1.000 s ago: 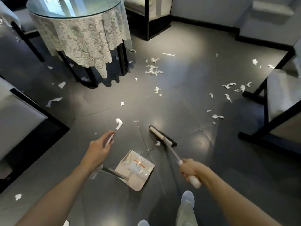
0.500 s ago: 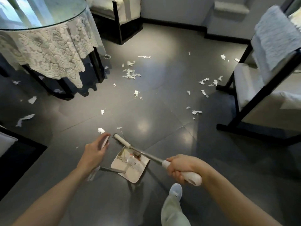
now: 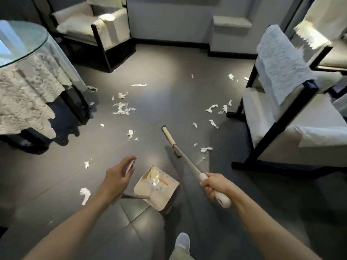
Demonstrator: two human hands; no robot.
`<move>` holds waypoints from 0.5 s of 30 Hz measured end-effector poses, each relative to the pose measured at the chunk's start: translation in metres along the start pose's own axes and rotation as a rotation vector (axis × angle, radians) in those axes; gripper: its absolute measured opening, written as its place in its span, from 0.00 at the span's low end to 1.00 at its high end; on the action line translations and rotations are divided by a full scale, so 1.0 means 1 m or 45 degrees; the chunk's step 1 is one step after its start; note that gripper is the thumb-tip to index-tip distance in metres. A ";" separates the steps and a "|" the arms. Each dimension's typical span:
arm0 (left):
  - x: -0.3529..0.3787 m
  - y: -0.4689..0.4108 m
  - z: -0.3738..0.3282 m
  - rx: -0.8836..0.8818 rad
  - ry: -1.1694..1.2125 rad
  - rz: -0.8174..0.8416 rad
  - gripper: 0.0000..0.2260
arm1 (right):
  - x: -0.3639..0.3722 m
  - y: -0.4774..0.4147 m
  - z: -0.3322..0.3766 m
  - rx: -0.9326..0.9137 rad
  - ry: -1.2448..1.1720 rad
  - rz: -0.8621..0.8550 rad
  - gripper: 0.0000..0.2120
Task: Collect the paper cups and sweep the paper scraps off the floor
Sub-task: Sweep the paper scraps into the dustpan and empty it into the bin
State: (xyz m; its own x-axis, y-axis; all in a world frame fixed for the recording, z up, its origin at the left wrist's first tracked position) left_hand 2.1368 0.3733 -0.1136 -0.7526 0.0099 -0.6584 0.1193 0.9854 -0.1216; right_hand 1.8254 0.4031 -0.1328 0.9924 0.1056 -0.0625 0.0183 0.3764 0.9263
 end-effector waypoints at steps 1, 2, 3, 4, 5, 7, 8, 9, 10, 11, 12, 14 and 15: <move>0.007 -0.015 -0.005 0.021 -0.011 0.026 0.11 | -0.015 -0.006 0.010 0.005 -0.046 -0.032 0.24; 0.015 -0.029 -0.010 0.039 -0.014 0.048 0.11 | -0.029 -0.011 0.019 0.006 -0.084 -0.066 0.26; 0.021 -0.042 -0.014 0.054 -0.012 0.061 0.11 | -0.043 -0.016 0.028 0.010 -0.114 -0.100 0.28; 0.026 -0.055 -0.017 0.065 -0.009 0.067 0.11 | -0.054 -0.020 0.036 0.020 -0.146 -0.126 0.28; 0.030 -0.068 -0.020 0.074 -0.011 0.072 0.11 | -0.065 -0.026 0.044 0.031 -0.177 -0.149 0.27; 0.037 -0.093 -0.024 0.104 -0.028 0.079 0.12 | -0.085 -0.036 0.060 0.066 -0.220 -0.203 0.25; 0.041 -0.105 -0.025 0.125 -0.037 0.080 0.12 | -0.094 -0.042 0.066 0.086 -0.213 -0.240 0.25; 0.044 -0.116 -0.026 0.141 -0.039 0.083 0.12 | -0.102 -0.047 0.072 0.104 -0.189 -0.278 0.24; 0.047 -0.126 -0.026 0.152 -0.037 0.087 0.12 | -0.109 -0.052 0.076 0.116 -0.163 -0.311 0.23; 0.052 -0.140 -0.024 0.160 -0.037 0.100 0.12 | -0.116 -0.059 0.082 0.130 -0.151 -0.333 0.21; 0.055 -0.148 -0.023 0.159 -0.035 0.106 0.12 | -0.121 -0.063 0.086 0.133 -0.137 -0.348 0.20; 0.063 -0.164 -0.022 0.169 -0.028 0.114 0.11 | -0.128 -0.072 0.094 0.132 -0.122 -0.362 0.20; 0.070 -0.174 -0.020 0.189 -0.030 0.124 0.11 | -0.132 -0.078 0.099 0.128 -0.110 -0.364 0.21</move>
State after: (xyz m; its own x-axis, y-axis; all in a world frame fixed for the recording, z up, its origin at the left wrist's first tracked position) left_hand 2.0504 0.2059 -0.1233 -0.7175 0.0980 -0.6896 0.2863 0.9440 -0.1637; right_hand 1.7054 0.2685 -0.1601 0.9520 -0.0712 -0.2977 0.3054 0.2860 0.9083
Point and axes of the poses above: each hand's wrist, its own y-axis away from the middle knuckle, its own x-axis out of the palm, z = x × y, the point moved 5 cm from there along -y, towards the middle knuckle, and after that the axes turned 12 degrees about x, right-handed, at the moved point
